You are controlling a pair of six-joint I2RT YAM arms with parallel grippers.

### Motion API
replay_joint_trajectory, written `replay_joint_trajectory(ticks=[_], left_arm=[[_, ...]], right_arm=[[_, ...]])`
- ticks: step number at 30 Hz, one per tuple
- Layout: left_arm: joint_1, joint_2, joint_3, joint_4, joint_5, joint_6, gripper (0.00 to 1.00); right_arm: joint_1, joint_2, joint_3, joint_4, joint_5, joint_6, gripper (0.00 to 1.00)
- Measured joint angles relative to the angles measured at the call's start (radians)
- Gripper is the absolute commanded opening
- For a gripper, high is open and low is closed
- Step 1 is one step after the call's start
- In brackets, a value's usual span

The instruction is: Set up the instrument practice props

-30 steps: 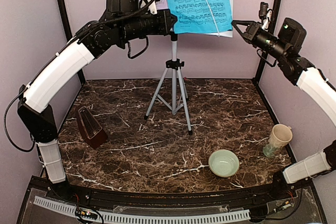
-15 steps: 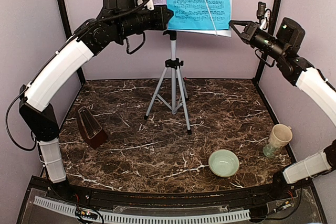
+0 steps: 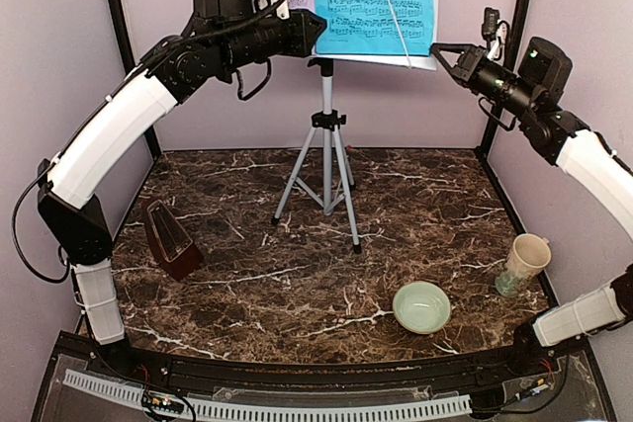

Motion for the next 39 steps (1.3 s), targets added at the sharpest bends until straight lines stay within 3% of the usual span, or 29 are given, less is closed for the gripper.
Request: replay_joint_trajectory(ticks=[4, 16, 18, 23, 28, 39], left_arm=[[-0.002, -0.001, -0.022, 0.007, 0.006, 0.011, 0.22], [-0.037, -0.015, -0.053, 0.025, -0.004, 0.057, 0.57], [-0.047, -0.028, -0.07, 0.03, -0.01, 0.074, 0.63], [-0.069, -0.075, -0.11, 0.033, -0.023, 0.101, 0.77], [-0.077, -0.178, -0.229, 0.055, -0.035, 0.127, 0.88], [-0.051, -0.436, -0.546, 0.09, -0.044, 0.113, 0.95]], right_arm=[[0.001, -0.008, -0.026, -0.004, 0.008, -0.001, 0.0], [0.005, -0.039, -0.051, -0.009, 0.022, -0.01, 0.01], [0.005, -0.044, -0.051, -0.01, 0.023, -0.017, 0.09], [0.006, -0.067, -0.051, -0.027, 0.039, -0.042, 0.39], [0.006, -0.106, -0.051, -0.049, 0.071, -0.072, 0.62], [0.006, -0.195, -0.101, -0.076, 0.098, -0.14, 0.89]])
